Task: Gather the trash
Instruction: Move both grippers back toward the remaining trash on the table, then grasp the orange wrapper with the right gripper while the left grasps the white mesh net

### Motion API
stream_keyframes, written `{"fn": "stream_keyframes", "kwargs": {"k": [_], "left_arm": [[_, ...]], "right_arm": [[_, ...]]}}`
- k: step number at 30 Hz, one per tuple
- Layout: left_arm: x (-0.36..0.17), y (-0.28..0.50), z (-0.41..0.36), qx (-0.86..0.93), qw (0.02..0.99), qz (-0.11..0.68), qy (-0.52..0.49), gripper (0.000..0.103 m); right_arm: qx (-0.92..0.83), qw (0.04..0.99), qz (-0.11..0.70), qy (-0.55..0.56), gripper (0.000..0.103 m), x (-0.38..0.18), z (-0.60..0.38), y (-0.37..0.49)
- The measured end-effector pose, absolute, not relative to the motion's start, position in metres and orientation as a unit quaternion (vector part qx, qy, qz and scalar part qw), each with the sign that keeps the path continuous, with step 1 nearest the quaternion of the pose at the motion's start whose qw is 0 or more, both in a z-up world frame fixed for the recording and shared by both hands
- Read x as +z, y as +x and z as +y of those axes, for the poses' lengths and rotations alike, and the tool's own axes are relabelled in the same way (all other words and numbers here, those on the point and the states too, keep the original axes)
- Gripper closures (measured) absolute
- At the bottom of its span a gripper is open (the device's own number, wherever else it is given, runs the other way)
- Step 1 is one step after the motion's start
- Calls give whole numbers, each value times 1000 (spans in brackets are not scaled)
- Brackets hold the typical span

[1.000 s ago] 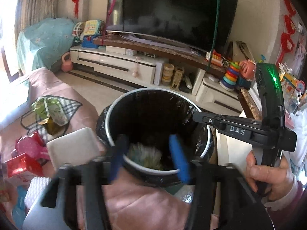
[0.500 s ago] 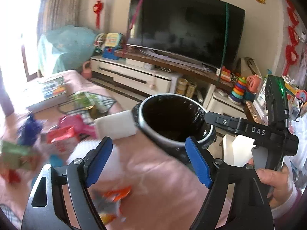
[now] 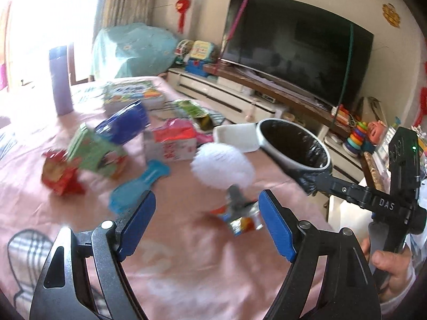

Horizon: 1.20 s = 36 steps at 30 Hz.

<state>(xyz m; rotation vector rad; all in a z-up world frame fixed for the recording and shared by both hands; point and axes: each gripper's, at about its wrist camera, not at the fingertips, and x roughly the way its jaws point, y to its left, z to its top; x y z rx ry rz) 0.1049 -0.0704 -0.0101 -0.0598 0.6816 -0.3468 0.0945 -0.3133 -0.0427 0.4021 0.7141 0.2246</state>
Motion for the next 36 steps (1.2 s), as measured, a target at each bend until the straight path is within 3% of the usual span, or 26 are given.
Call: {"fn": "stream_keyframes", "kwargs": {"k": [21, 23, 26, 27, 28, 36], "left_arm": [[-29, 129, -34, -120, 924, 361, -20, 21], [-30, 133, -39, -126, 923, 363, -17, 21], [-30, 141, -52, -135, 921, 365, -4, 21], [-31, 144, -56, -138, 920, 366, 0, 21], [-32, 149, -61, -143, 919, 367, 4, 22], [-45, 181, -102, -173, 905, 388, 27, 22]], "right_arm": [[176, 888, 392, 163, 17, -67, -241, 115], [183, 882, 402, 164, 28, -73, -236, 119], [196, 872, 417, 167, 64, -83, -234, 126], [195, 870, 420, 166, 85, -85, -234, 127], [196, 870, 421, 167, 97, -86, -236, 126], [168, 887, 392, 179, 100, -71, -278, 108]]}}
